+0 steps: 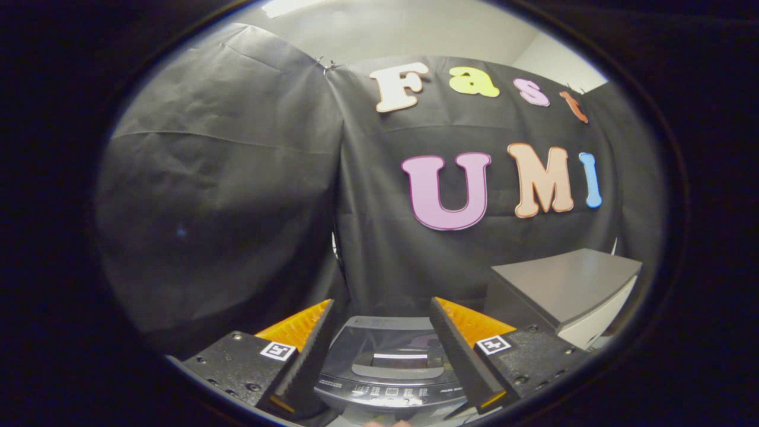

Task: Put the clothes into the washing machine and then close the washing machine lid.

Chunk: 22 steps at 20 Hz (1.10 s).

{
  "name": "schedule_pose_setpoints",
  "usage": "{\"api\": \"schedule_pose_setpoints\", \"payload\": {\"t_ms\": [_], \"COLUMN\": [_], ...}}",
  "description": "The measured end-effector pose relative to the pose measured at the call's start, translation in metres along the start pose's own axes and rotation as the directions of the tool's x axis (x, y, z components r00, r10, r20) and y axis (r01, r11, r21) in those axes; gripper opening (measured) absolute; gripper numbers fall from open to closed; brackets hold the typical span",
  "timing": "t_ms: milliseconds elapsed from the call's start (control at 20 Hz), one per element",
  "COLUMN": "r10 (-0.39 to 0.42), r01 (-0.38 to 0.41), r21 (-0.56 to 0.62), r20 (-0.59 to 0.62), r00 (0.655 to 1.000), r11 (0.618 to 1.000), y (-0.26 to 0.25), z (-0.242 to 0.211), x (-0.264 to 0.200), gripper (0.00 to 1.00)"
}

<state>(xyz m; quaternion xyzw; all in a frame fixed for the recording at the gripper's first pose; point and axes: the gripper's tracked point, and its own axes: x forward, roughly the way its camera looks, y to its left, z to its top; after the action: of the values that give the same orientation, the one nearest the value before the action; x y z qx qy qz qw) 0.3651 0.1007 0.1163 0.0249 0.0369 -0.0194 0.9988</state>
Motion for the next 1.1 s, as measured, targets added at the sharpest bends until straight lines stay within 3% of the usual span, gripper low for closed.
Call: {"api": "schedule_pose_setpoints", "payload": {"t_ms": [1100], "r10": [0.014], "r01": [-0.015], "r21": [0.031], "r20": [0.045], "r00": [0.999], "r11": [0.999], "y": [-0.003], "z": [0.009], "x": [-0.075], "gripper": [0.95]}}
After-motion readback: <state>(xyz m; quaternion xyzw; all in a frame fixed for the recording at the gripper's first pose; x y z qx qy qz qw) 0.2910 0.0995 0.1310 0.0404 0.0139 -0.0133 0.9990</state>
